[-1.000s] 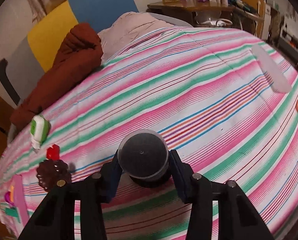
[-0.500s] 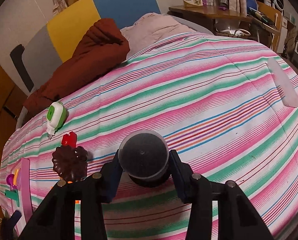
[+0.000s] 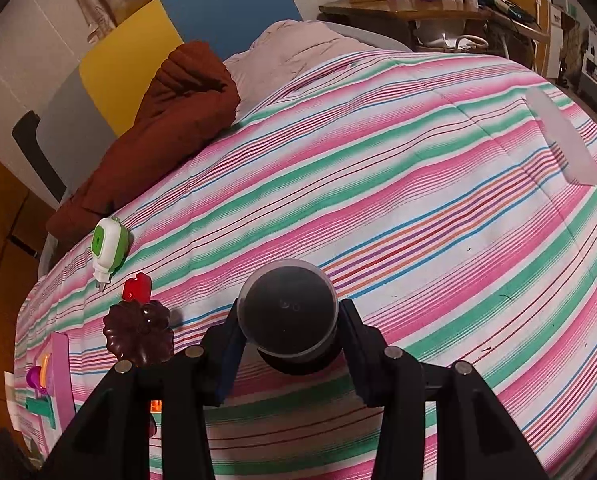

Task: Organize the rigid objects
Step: 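Hold the black canister in the right tool while the left tool grasps the red tube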

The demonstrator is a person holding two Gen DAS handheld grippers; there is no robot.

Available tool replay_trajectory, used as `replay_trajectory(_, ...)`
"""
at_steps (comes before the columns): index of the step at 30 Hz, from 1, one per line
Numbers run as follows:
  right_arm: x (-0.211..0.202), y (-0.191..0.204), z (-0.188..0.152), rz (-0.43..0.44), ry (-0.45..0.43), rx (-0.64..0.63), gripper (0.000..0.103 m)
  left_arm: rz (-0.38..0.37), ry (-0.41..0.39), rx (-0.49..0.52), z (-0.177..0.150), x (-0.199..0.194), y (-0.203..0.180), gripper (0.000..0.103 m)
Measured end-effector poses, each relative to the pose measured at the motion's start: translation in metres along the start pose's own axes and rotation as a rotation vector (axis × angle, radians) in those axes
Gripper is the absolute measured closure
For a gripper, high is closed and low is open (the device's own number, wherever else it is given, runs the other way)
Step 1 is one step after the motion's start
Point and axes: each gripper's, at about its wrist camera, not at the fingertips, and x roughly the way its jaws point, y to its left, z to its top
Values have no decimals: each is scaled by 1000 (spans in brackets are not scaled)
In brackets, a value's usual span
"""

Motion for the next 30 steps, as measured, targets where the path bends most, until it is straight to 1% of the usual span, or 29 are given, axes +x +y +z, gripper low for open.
replay_trajectory(1,1,0,0,1,1,1,58,-10,-7,5,-3,-2,-3,2)
replay_trajectory(3,0,0,0,1,-2,3,58,20,-40,10,-3,-7,-5,2)
replay_trajectory(4,0,0,0,1,-5,3,58,69,-69,9,-1,-10,-2,2)
replay_trajectory(7,-1,0,0,-1,-9,1,58,156,-100,-21,11,-12,12,2)
replay_trajectory(8,-1,0,1,-2,-9,0,58,166,-101,-38,18,-9,19,2)
replay_trajectory(10,0,1,1,0,-8,-3,58,140,-93,-74,29,-4,30,2)
replay_trajectory(12,1,2,1,-3,-6,-8,58,116,-85,-69,35,2,33,2)
replay_trajectory(14,0,1,1,-5,-6,-7,58,50,-67,-48,36,6,29,4)
replay_trajectory(15,0,0,1,-6,-6,-5,58,8,-64,-42,35,6,25,8)
replay_trajectory(16,0,0,0,-5,-7,-3,58,-49,-58,-35,31,4,21,9)
replay_trajectory(19,-2,-2,1,-2,-9,4,58,-103,-32,-16,20,1,5,14)
replay_trajectory(22,-3,-1,1,0,-12,4,58,-166,-21,-39,8,-3,-2,15)
replay_trajectory(23,-3,-1,1,1,-12,3,58,-173,-25,-47,4,-4,-4,15)
replay_trajectory(24,-3,-1,1,2,-12,3,58,-159,-32,-44,3,-6,-6,15)
replay_trajectory(28,-2,-1,0,0,-7,7,58,-36,-45,-35,11,-2,-5,15)
replay_trajectory(30,-1,-3,0,3,0,18,58,-10,-48,-51,16,-1,-1,16)
